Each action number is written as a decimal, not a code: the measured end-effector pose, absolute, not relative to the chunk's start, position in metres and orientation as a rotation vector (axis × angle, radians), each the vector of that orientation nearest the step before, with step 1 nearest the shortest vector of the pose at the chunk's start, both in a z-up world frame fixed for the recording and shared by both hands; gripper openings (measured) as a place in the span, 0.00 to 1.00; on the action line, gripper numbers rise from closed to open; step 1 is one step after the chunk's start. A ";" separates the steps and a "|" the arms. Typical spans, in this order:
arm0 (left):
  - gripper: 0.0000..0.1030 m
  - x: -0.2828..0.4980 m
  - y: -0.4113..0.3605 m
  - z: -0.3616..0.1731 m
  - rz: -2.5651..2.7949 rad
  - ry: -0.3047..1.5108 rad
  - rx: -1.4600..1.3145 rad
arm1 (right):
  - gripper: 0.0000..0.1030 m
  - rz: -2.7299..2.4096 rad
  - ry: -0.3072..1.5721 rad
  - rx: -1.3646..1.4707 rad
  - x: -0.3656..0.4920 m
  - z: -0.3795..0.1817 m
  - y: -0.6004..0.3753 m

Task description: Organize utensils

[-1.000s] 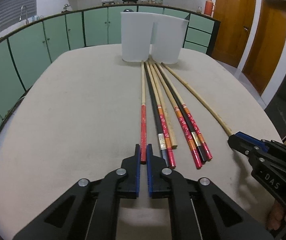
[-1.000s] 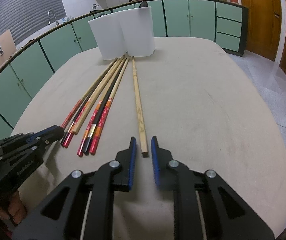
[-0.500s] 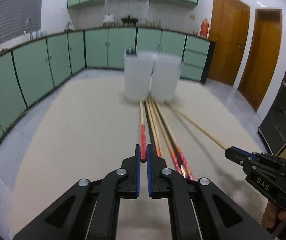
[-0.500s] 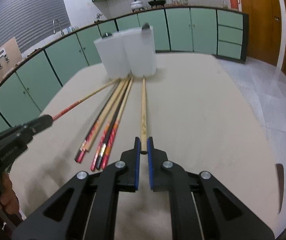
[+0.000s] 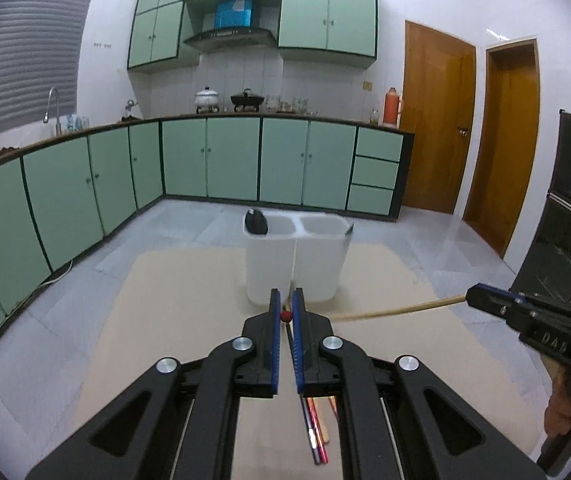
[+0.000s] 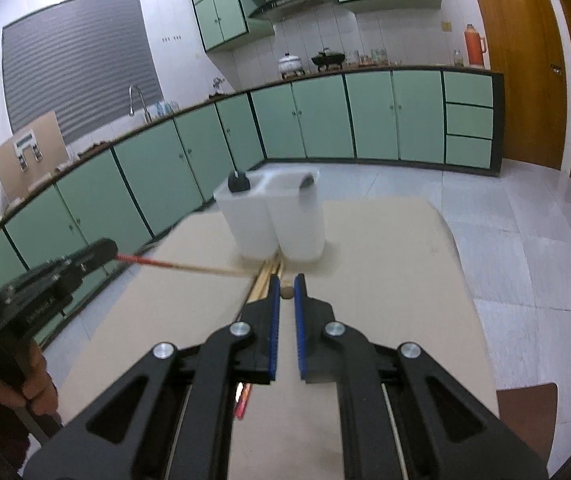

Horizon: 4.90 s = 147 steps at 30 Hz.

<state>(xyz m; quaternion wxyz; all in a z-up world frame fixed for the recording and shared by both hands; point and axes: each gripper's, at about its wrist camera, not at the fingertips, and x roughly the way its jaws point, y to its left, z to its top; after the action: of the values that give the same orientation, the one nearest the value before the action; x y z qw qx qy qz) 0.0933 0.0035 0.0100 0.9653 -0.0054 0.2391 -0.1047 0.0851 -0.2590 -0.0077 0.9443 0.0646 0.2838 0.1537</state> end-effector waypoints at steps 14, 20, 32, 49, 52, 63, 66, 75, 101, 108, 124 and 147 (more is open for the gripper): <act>0.05 0.135 0.007 0.045 -0.281 0.479 -0.006 | 0.06 0.369 0.579 0.073 0.137 0.053 -0.256; 0.05 0.138 0.014 0.057 -0.284 0.456 -0.004 | 0.06 0.390 0.558 0.058 0.145 0.074 -0.254; 0.05 0.142 0.016 0.124 -0.290 0.291 0.000 | 0.06 0.443 0.459 0.059 0.161 0.138 -0.259; 0.05 0.232 -0.011 0.139 -0.242 0.197 -0.010 | 0.06 0.355 0.514 0.022 0.249 0.128 -0.252; 0.05 0.255 -0.011 0.120 -0.236 0.259 -0.026 | 0.06 0.362 0.557 0.038 0.261 0.108 -0.249; 0.25 0.274 -0.005 0.088 -0.224 0.372 -0.001 | 0.23 0.364 0.578 0.068 0.260 0.085 -0.249; 0.36 0.262 -0.001 0.091 -0.221 0.363 -0.008 | 0.33 0.339 0.539 0.067 0.246 0.087 -0.254; 0.57 0.195 0.010 0.073 -0.205 0.370 -0.025 | 0.64 0.271 0.436 0.071 0.164 0.057 -0.265; 0.76 0.096 0.024 -0.102 -0.116 0.734 -0.014 | 0.55 0.250 0.748 0.075 0.048 -0.126 -0.210; 0.70 0.092 0.020 -0.109 -0.104 0.724 0.013 | 0.40 0.242 0.753 0.060 0.052 -0.135 -0.195; 0.67 0.090 0.027 -0.111 -0.115 0.754 0.005 | 0.21 0.278 0.817 -0.022 0.058 -0.144 -0.176; 0.67 0.082 0.002 -0.125 -0.191 0.843 0.017 | 0.05 0.143 0.848 0.063 0.068 -0.145 -0.218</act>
<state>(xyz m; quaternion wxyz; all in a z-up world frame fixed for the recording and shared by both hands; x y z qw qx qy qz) 0.0817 0.0020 -0.1254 0.9081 0.0083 0.4084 -0.0925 0.0678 -0.2180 -0.1450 0.9085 0.0303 0.4110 0.0695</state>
